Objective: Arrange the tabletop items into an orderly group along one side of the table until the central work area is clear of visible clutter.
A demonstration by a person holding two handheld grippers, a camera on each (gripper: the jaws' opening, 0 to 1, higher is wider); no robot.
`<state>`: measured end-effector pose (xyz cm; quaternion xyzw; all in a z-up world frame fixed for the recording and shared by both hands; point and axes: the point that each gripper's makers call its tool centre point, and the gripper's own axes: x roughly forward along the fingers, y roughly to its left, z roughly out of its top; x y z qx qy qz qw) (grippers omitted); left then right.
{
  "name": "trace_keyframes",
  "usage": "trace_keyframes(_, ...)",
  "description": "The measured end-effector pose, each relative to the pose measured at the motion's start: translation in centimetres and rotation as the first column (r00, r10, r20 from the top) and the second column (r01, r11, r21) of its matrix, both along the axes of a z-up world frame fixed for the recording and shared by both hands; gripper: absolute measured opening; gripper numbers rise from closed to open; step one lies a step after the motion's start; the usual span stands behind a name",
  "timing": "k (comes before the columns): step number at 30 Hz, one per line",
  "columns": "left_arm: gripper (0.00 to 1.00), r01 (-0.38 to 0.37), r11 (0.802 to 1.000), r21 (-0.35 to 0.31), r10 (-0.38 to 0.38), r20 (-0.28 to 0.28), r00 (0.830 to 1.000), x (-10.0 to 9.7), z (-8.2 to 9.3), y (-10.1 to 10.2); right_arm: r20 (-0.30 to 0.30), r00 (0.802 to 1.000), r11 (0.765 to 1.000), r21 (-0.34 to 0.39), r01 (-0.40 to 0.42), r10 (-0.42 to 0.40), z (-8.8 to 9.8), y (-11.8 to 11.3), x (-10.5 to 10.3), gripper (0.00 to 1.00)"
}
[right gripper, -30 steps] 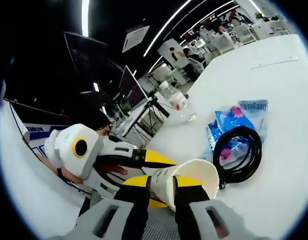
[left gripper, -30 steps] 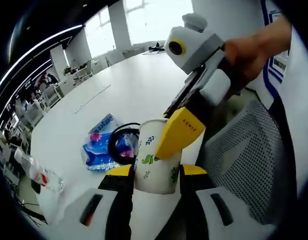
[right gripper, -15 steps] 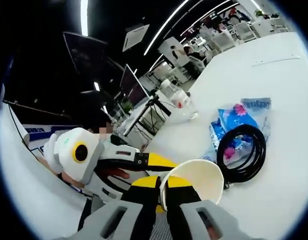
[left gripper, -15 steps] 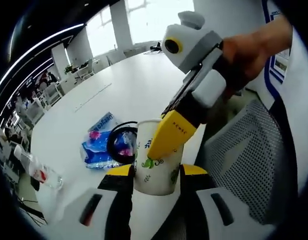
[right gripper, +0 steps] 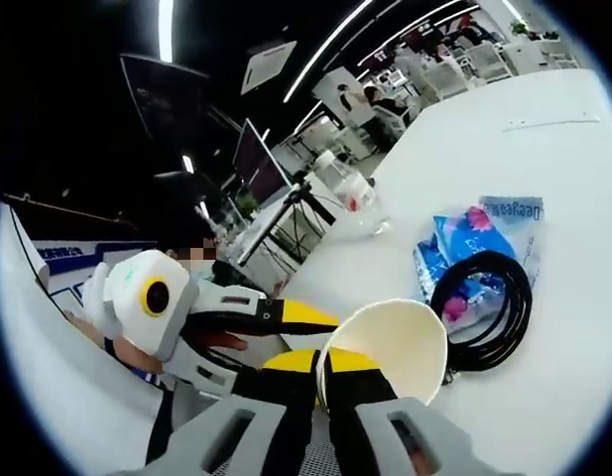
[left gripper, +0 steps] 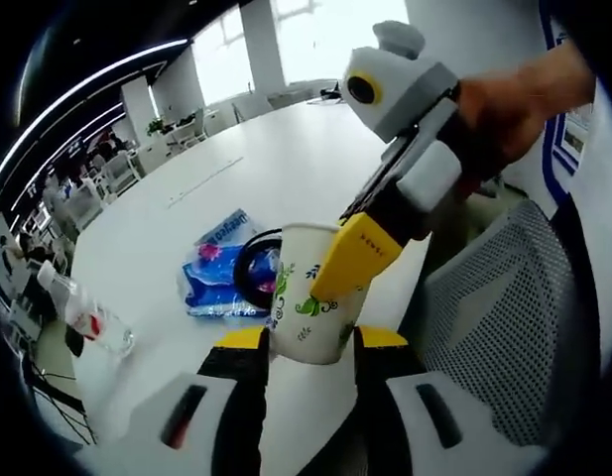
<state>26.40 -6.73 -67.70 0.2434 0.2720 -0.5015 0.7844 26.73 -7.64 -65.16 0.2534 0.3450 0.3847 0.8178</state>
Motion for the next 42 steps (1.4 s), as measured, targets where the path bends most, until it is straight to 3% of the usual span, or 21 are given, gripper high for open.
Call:
trace_keyframes(11,0.31,-0.098,0.994,-0.058,0.095,-0.044,0.994,0.9,0.1,1.4,-0.017,0.999,0.999,-0.024,0.032,-0.033,-0.6,-1.6,0.1,0.0)
trace_keyframes(16,0.31,-0.169,0.982,-0.086,0.163,-0.066,0.984,1.8,0.2,2.5,-0.021,0.998,0.998,-0.027,0.058,-0.058,-0.6,-2.3,0.2,0.0)
trace_keyframes(24,0.31,-0.309,0.942,-0.129,0.295,-0.117,0.948,2.8,-0.3,5.1,-0.025,0.997,0.996,-0.05,0.067,-0.068,-0.8,-2.6,0.5,0.0)
trace_keyframes(36,0.32,-0.429,0.889,-0.162,0.407,-0.152,0.901,3.7,-0.6,8.5,-0.01,1.0,0.995,-0.098,0.025,-0.026,-0.6,-1.3,2.3,0.0)
trace_keyframes(42,0.32,-0.447,0.878,-0.173,0.426,-0.145,0.893,4.3,-0.4,8.8,-0.002,1.0,0.993,-0.121,0.003,-0.004,-0.6,-0.5,3.2,0.0)
